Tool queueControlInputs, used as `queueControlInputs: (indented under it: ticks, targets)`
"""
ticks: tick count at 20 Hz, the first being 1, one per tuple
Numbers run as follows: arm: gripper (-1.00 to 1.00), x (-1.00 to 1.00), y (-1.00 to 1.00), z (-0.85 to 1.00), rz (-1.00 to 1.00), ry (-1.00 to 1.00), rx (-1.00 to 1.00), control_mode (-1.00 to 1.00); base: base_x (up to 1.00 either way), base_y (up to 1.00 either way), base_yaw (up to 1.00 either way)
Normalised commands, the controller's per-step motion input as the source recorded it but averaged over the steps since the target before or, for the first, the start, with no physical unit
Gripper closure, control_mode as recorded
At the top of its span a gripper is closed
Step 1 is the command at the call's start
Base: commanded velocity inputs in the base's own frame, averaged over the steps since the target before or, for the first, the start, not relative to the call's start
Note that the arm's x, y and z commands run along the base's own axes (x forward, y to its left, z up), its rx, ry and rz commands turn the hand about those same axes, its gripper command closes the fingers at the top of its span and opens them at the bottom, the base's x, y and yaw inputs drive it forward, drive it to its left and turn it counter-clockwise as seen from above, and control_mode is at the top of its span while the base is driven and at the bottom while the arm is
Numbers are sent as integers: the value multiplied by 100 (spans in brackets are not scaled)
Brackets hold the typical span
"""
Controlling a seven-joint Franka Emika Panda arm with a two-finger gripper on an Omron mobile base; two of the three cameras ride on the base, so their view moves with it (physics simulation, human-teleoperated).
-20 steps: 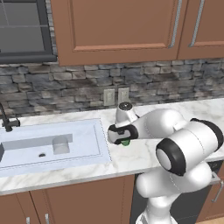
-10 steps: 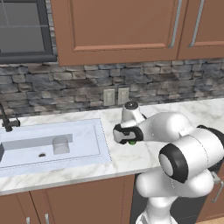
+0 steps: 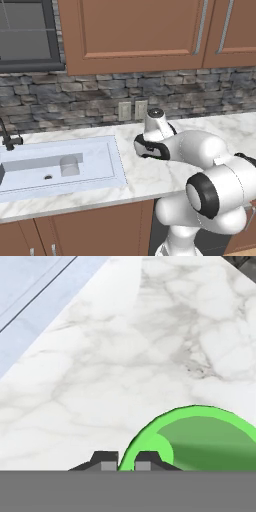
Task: Place the cup in the left basin and the glass cup in the right basin of the sink.
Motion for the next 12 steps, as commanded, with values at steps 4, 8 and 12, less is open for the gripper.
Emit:
queueControlInputs:
  ticks: [4, 8, 12]
  targets:
    - [100, 0, -14, 32, 0, 0, -2, -100, 0, 0, 0]
    - [100, 0, -16, 5, 0, 0, 0, -100, 0, 0, 0]
    - [100, 0, -20, 5, 0, 0, 0, -100, 0, 0, 0]
